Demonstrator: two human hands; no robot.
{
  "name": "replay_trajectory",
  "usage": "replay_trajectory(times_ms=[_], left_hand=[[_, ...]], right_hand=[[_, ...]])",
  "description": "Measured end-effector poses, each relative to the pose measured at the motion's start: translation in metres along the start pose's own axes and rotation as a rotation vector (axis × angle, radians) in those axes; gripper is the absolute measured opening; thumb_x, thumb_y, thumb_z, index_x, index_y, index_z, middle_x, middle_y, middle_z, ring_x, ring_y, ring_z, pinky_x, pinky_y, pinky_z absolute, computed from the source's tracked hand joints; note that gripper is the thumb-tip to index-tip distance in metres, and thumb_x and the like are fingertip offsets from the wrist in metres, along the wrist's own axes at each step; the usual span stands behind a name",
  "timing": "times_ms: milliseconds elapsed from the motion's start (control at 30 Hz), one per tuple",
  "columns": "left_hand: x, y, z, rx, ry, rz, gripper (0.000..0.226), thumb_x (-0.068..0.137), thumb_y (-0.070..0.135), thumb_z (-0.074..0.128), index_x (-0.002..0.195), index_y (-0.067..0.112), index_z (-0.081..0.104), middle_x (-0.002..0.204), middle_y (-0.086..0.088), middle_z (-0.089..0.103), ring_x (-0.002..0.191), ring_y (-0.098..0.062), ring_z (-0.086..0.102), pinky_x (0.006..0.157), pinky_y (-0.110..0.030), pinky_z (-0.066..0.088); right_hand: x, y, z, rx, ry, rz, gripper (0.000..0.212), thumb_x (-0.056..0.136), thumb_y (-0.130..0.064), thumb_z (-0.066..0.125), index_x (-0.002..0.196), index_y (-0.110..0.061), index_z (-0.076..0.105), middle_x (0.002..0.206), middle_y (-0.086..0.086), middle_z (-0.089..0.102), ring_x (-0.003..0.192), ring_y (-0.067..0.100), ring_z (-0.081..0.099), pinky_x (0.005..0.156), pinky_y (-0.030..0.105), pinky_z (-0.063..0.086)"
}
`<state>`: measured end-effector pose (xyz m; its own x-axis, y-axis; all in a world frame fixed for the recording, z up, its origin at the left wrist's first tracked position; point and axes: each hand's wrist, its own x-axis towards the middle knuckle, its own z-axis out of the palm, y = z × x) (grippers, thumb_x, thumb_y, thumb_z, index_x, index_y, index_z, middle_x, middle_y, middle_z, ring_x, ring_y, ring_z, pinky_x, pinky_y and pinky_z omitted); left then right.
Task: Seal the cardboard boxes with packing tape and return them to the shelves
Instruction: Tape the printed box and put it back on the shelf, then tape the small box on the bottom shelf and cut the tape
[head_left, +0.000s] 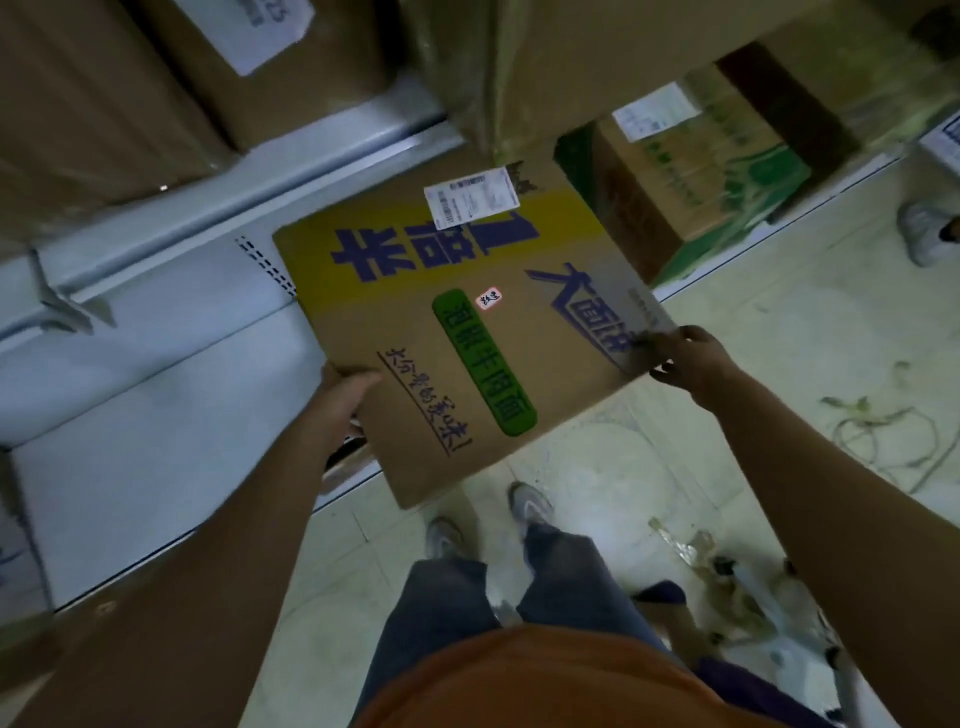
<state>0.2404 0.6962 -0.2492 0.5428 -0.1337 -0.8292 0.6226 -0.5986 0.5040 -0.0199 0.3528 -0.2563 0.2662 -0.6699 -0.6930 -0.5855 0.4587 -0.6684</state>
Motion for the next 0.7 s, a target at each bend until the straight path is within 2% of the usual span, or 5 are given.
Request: replay_trajectory(times_ms=[167, 300, 367, 500, 700], left_hand=[[0.006, 0.007, 0.03, -0.12, 0.047, 0.083, 0.065, 0.081, 0.022, 0.07, 0.14, 0.012, 0.044, 0.134, -0.016, 0.058, 0.109, -0.034, 0.063, 0.091, -0.05, 0.055], [0.002, 0.018, 0.066, -0.11, 0.06, 0.126, 0.059, 0.091, 0.016, 0.063, 0.145, 0.014, 0.04, 0.137, -0.01, 0.055, 0.121, -0.03, 0.057, 0.098, -0.042, 0.05], [-0.002, 0.024, 0.081, -0.037, 0.112, 0.143, 0.056, 0.095, 0.017, 0.06, 0.146, 0.014, 0.038, 0.139, -0.01, 0.053, 0.123, -0.03, 0.054, 0.099, -0.04, 0.047], [-0.031, 0.024, 0.09, 0.166, 0.286, 0.313, 0.068, 0.096, 0.024, 0.059, 0.154, 0.014, 0.025, 0.149, -0.013, 0.044, 0.13, -0.031, 0.049, 0.093, -0.028, 0.038], [-0.103, -0.033, 0.065, 0.092, 0.409, 0.593, 0.049, 0.097, 0.013, 0.06, 0.144, 0.01, 0.046, 0.14, -0.013, 0.048, 0.12, -0.023, 0.056, 0.104, -0.037, 0.047]], right_hand=[[0.017, -0.008, -0.02, -0.113, 0.096, -0.109, 0.059, 0.088, -0.032, 0.073, 0.135, -0.008, 0.046, 0.124, 0.016, 0.058, 0.099, 0.027, 0.059, 0.095, 0.05, 0.055], [0.024, -0.016, -0.033, -0.338, 0.161, -0.102, 0.071, 0.091, -0.041, 0.066, 0.146, -0.009, 0.033, 0.136, 0.018, 0.053, 0.112, 0.035, 0.058, 0.085, 0.039, 0.052], [0.026, -0.021, -0.032, -0.487, 0.207, -0.129, 0.084, 0.092, -0.041, 0.064, 0.154, -0.008, 0.019, 0.149, 0.022, 0.04, 0.128, 0.041, 0.049, 0.096, 0.045, 0.048], [-0.004, -0.036, 0.002, -0.779, 0.377, -0.593, 0.067, 0.094, -0.034, 0.054, 0.149, -0.003, 0.032, 0.151, 0.026, 0.035, 0.134, 0.045, 0.038, 0.107, 0.055, 0.036], [-0.118, -0.071, 0.131, -0.683, -0.229, -1.199, 0.042, 0.103, -0.034, 0.042, 0.135, -0.01, 0.055, 0.13, 0.012, 0.06, 0.119, 0.03, 0.055, 0.097, 0.038, 0.045]])
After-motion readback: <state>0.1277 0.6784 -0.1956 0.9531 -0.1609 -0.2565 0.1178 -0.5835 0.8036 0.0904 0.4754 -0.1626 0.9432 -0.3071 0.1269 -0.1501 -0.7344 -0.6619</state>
